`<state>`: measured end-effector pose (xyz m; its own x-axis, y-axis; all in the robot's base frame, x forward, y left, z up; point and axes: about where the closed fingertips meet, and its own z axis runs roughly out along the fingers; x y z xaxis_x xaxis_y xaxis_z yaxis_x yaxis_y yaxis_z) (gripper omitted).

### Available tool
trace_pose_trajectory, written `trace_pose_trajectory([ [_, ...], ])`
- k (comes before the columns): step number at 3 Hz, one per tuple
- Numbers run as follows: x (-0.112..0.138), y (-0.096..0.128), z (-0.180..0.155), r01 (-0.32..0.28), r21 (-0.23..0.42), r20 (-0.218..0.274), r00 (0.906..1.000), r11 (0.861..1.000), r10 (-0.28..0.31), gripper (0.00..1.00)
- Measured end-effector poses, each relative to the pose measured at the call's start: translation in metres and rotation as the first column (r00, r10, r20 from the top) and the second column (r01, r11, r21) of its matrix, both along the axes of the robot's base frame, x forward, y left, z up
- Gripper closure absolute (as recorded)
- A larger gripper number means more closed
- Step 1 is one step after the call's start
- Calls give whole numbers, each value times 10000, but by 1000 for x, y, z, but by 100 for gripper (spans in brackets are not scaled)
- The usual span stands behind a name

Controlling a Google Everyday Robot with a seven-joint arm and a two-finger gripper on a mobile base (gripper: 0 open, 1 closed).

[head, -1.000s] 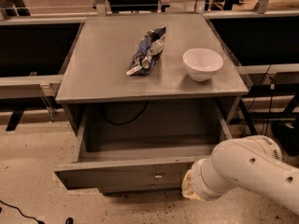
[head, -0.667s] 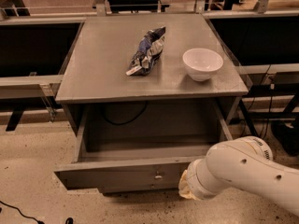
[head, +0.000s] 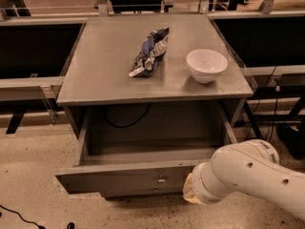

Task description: Close top drawer

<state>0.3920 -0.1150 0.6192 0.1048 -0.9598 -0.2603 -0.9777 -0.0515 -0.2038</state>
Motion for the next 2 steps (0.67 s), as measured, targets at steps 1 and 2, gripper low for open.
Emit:
trace_pose_trajectory([
  [1, 0, 0, 0, 0, 0, 0, 10000, 10000, 0, 13],
  [2, 0, 0, 0, -1, -1, 0, 10000, 10000, 1, 0],
])
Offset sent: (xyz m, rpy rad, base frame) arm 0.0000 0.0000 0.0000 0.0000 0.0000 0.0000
